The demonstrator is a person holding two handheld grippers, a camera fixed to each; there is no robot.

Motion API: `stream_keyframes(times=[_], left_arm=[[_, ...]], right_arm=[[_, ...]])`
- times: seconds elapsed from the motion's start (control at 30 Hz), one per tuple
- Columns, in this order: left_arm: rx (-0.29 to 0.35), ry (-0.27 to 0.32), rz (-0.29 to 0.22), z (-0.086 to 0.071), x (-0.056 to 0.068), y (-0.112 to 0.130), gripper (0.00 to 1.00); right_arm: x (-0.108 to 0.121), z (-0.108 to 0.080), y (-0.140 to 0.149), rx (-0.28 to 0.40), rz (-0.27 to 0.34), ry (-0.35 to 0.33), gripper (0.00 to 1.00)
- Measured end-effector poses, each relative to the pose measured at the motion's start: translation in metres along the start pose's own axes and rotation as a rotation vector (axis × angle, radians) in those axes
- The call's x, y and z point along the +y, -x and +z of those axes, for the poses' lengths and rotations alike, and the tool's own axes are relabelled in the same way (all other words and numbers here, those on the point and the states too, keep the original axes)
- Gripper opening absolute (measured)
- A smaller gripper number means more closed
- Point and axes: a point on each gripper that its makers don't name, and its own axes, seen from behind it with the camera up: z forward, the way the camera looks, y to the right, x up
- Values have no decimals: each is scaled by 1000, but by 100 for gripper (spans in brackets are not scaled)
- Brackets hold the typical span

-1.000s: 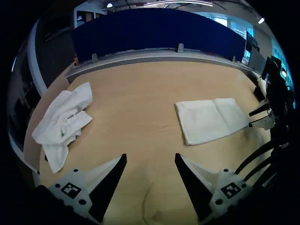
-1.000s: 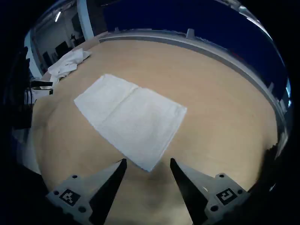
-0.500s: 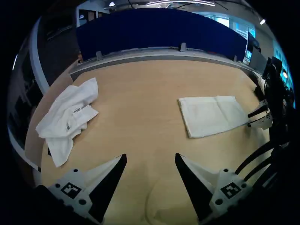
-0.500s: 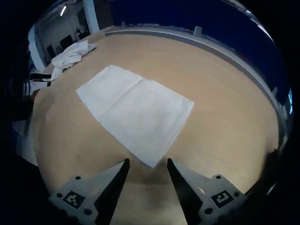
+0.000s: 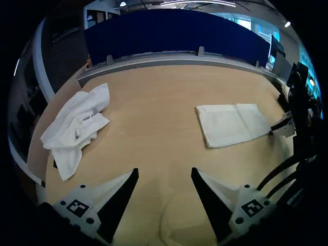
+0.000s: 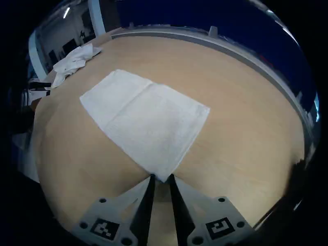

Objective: Fold towel

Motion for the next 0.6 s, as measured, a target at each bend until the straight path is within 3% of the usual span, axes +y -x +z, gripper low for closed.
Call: stream_keyframes(times=[0.33, 0.6], left_arm=[[-6, -3, -2, -1, -3, 4, 95], [-9, -2, -4, 0, -4, 5, 96]], right_arm=[[2, 2, 0, 1, 9, 8, 8], [3, 0, -5, 11, 17, 13, 6]])
